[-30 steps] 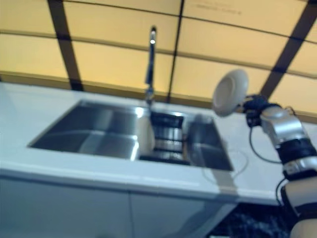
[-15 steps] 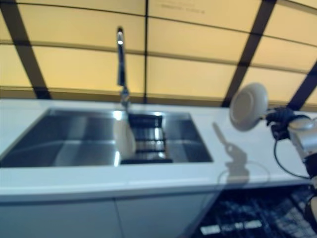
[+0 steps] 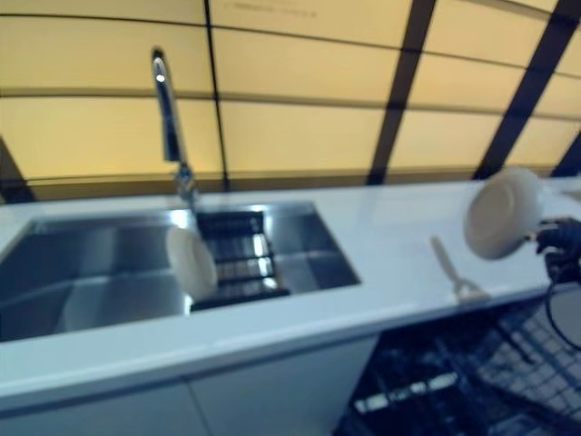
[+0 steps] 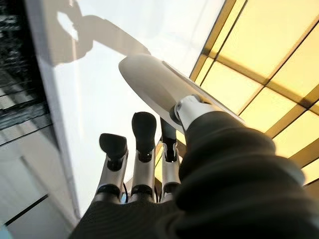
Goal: Take plates into dishwasher
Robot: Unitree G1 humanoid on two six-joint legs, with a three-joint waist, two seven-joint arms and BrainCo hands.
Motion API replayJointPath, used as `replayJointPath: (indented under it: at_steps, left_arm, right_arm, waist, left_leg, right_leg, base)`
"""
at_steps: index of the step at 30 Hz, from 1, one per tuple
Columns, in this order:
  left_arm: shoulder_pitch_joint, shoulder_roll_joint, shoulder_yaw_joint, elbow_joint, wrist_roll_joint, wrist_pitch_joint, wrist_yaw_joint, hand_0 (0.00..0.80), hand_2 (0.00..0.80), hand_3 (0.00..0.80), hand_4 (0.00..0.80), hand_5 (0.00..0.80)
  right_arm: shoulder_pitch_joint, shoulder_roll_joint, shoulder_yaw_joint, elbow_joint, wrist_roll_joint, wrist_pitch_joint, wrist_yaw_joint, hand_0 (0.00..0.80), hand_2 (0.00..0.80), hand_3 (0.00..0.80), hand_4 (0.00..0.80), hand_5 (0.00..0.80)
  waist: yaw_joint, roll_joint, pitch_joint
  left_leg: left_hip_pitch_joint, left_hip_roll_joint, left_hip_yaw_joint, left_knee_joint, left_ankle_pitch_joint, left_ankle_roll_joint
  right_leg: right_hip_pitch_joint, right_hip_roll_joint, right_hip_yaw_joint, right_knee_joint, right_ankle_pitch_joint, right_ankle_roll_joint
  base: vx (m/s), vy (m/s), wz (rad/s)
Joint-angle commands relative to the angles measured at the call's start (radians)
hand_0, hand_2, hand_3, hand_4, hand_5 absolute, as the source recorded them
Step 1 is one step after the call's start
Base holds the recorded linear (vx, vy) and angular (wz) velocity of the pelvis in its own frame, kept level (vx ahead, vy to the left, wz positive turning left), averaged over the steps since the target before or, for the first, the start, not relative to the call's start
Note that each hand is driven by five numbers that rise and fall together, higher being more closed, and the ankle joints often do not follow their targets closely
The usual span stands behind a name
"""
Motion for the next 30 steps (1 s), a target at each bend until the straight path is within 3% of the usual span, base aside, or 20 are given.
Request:
replayJointPath:
  at_steps: [1, 11, 16, 23, 28, 29, 30]
  left_arm:
    - [-0.031, 0.027, 0.018, 0.053, 0.054, -0.029, -0.009, 0.000, 0.000, 0.000, 0.000, 0.000]
    - [-0.022, 0.023, 0.022, 0.073, 0.077, -0.053, -0.013, 0.000, 0.000, 0.000, 0.000, 0.000]
    - [-0.021, 0.017, 0.024, 0.077, 0.089, -0.070, -0.010, 0.000, 0.000, 0.000, 0.000, 0.000]
    - [-0.027, 0.039, 0.011, 0.068, 0.160, -0.061, -0.035, 0.000, 0.000, 0.000, 0.000, 0.000]
    - [-0.028, 0.081, 0.035, 0.076, 0.121, -0.027, -0.024, 0.000, 0.000, 0.000, 0.000, 0.000]
    - [-0.030, 0.094, 0.041, 0.087, 0.122, -0.022, -0.032, 0.000, 0.000, 0.000, 0.000, 0.000]
    - [-0.031, 0.099, 0.043, 0.095, 0.110, -0.025, -0.030, 0.000, 0.000, 0.000, 0.000, 0.000]
  right_arm:
    - [-0.035, -0.082, -0.073, -0.033, 0.030, -0.077, -0.021, 0.800, 0.800, 0.800, 0.800, 0.800]
    - [0.095, -0.109, -0.197, -0.032, 0.042, -0.084, -0.017, 0.800, 0.800, 0.800, 0.800, 0.800]
    - [0.137, -0.110, -0.226, -0.023, 0.030, -0.083, -0.002, 0.800, 0.800, 0.800, 0.800, 0.800]
    - [0.268, -0.072, -0.304, -0.065, 0.009, -0.079, 0.002, 0.800, 0.800, 0.800, 0.800, 0.800]
    - [0.311, -0.041, -0.333, -0.081, 0.001, -0.069, 0.026, 0.800, 0.800, 0.800, 0.800, 0.800]
    - [0.311, -0.033, -0.332, -0.072, -0.002, -0.079, 0.035, 0.800, 0.800, 0.800, 0.800, 0.800]
    - [0.299, -0.022, -0.316, -0.075, -0.005, -0.085, 0.029, 0.800, 0.800, 0.800, 0.800, 0.800]
  waist:
    - [0.024, -0.010, -0.004]
    - [-0.001, -0.018, -0.007]
    - [-0.004, -0.022, -0.005]
    - [-0.021, -0.023, 0.022]
    - [0.009, -0.001, 0.029]
    - [0.030, 0.000, 0.019]
    - [0.052, -0.005, 0.013]
  left_leg:
    - [0.055, -0.023, -0.061, 0.005, -0.068, 0.046]
    - [0.055, -0.020, -0.048, 0.005, -0.066, 0.048]
    - [0.055, -0.041, -0.070, 0.013, -0.077, 0.059]
    - [0.049, -0.045, -0.056, 0.011, -0.049, 0.045]
    - [-0.017, -0.008, -0.022, 0.005, 0.003, 0.047]
    - [-0.048, -0.002, -0.012, 0.010, 0.011, 0.051]
    - [-0.059, 0.007, 0.004, 0.012, 0.019, 0.039]
  right_leg:
    - [-0.113, -0.021, 0.036, 0.024, 0.116, 0.102]
    - [-0.123, -0.001, 0.060, 0.019, 0.117, 0.101]
    - [-0.135, 0.006, 0.082, 0.023, 0.124, 0.099]
    - [-0.197, -0.018, 0.090, 0.059, 0.226, 0.115]
    - [-0.163, -0.016, 0.098, 0.225, 0.152, 0.088]
    - [-0.099, -0.013, 0.076, 0.186, 0.093, 0.071]
    - [-0.056, -0.028, 0.024, 0.122, 0.083, 0.070]
  base:
    - [0.000, -0.007, -0.14]
    - [-0.004, -0.005, -0.08]
    - [-0.004, 0.041, -0.15]
    - [-0.003, -0.011, -0.16]
    - [-0.210, -0.124, -0.39]
    - [-0.200, -0.158, -0.15]
    - [-0.184, -0.160, -0.20]
